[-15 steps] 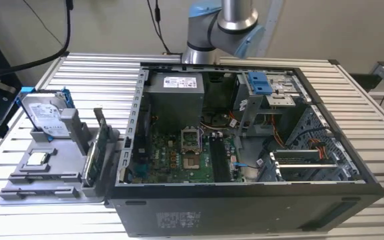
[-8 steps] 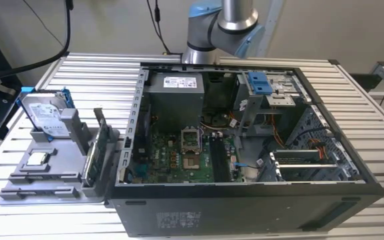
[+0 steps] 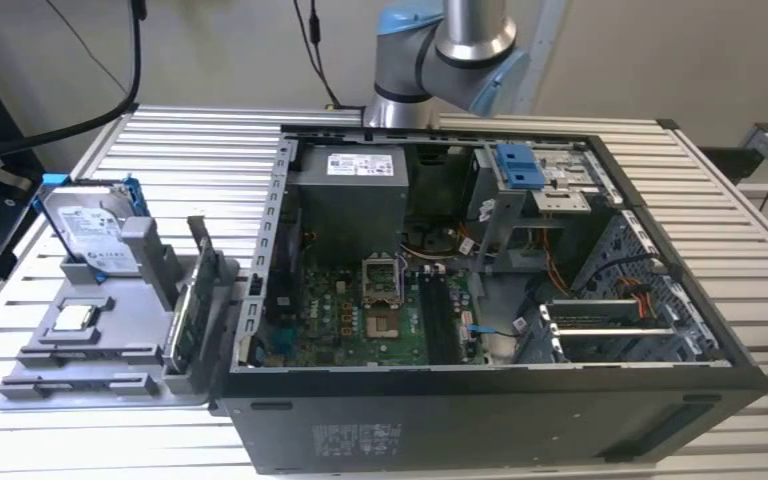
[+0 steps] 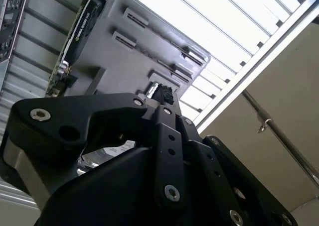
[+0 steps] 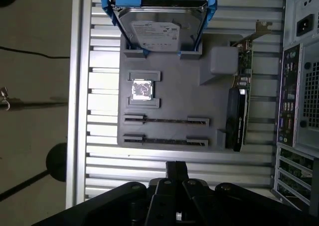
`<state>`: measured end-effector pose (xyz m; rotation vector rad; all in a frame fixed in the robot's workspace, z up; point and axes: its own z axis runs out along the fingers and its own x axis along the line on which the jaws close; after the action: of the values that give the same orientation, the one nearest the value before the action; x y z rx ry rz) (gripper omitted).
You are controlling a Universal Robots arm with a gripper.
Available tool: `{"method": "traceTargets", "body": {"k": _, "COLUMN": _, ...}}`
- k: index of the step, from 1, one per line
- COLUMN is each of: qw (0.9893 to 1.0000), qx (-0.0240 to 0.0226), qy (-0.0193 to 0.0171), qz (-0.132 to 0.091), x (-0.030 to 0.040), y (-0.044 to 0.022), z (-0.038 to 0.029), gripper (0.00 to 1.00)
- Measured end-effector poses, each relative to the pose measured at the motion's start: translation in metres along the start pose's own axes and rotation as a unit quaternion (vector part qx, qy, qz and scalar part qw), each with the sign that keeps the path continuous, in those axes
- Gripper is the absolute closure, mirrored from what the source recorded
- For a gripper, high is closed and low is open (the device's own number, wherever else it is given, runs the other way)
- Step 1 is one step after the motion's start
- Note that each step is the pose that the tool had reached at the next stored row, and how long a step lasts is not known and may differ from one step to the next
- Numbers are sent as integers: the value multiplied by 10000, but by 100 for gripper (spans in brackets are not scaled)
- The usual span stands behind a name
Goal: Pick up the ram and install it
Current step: 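Pick up the ram and move it above insertion slot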
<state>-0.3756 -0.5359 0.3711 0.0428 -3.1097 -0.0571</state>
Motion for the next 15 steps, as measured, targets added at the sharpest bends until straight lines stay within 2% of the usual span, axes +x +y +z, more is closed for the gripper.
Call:
{"method": "traceTargets", "body": {"k": 5, "qw": 10000, "qx": 3, "qy": 2, "qz": -62, "x": 0, "y": 0, "z": 0, "gripper": 89}}
{"method": "traceTargets", "body": {"k": 15, "qw": 9992, "qx": 24, "qy": 15, "qz": -405, "x": 0, "y": 0, "z": 1, "gripper": 89}}
